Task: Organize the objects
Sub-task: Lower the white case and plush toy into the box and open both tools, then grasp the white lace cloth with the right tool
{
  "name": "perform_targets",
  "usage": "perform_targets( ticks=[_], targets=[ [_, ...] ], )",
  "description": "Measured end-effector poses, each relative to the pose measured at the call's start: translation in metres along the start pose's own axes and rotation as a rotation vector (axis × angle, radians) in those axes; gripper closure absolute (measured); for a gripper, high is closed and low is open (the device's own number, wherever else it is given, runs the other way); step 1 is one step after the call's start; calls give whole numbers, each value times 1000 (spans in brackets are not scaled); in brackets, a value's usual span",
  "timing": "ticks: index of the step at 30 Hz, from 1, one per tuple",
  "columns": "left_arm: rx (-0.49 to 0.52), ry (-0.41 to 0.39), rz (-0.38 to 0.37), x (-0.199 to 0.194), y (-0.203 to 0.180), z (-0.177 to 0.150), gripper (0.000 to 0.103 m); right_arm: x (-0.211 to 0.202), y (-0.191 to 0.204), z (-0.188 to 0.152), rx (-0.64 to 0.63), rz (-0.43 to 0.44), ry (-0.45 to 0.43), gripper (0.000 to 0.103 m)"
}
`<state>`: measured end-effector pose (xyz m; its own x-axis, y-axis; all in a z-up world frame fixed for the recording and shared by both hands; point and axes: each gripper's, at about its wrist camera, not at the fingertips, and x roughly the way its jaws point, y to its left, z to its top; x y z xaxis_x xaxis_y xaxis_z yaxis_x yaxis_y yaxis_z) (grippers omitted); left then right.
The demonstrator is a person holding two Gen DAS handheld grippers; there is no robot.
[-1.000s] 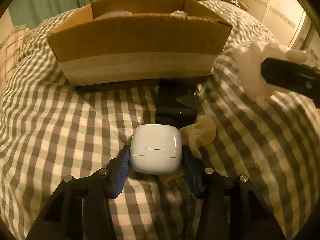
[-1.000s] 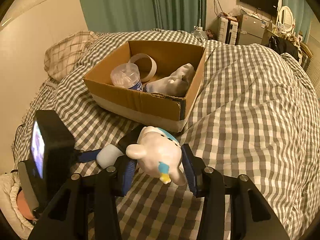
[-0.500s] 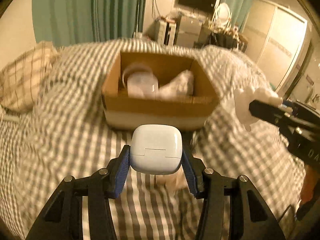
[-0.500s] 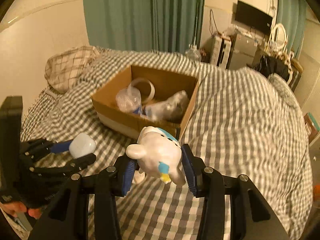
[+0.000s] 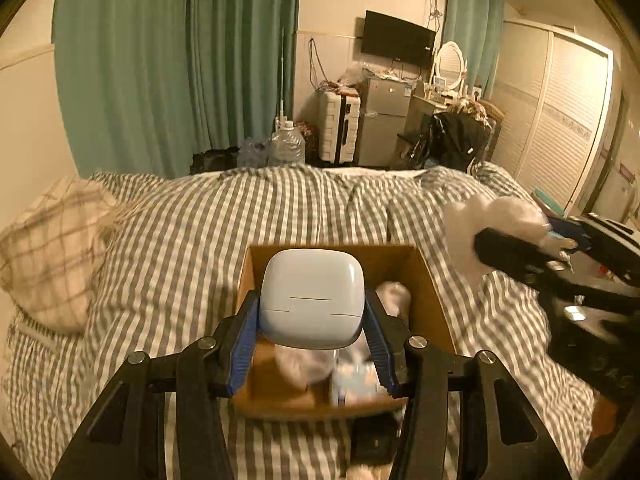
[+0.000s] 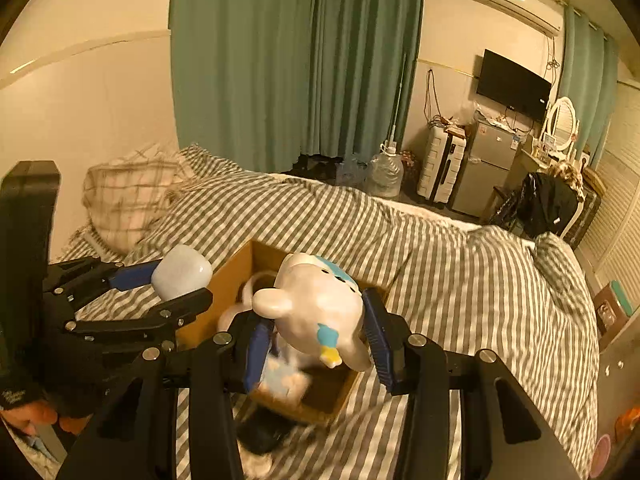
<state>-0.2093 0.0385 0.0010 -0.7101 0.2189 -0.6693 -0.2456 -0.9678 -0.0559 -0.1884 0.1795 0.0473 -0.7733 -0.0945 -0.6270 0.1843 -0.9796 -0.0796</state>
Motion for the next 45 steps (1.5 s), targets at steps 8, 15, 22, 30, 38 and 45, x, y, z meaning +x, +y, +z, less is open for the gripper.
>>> perform_targets(
  ticks=[8,15,22,30,38,45],
  targets=[
    [-4,54,24,70,10,-10,52,86,-15,-6,59,5,105,60],
    [2,83,2,82,13,-20,49,105,-32,-25,154,55,93,52],
    [18,-8,37,21,18,-13,9,35,-38,-6,155,-15,-3,22],
    [20,-16,127,-44,32,-70,0,-40,-12,-42,118,-53,-13,13],
    [-18,102,172,-35,43,-155,0,8,42,-136,78,43,212,13],
    [-75,157,170,-20,63,-170,0,63,71,-174,4,93,414,13]
  ],
)
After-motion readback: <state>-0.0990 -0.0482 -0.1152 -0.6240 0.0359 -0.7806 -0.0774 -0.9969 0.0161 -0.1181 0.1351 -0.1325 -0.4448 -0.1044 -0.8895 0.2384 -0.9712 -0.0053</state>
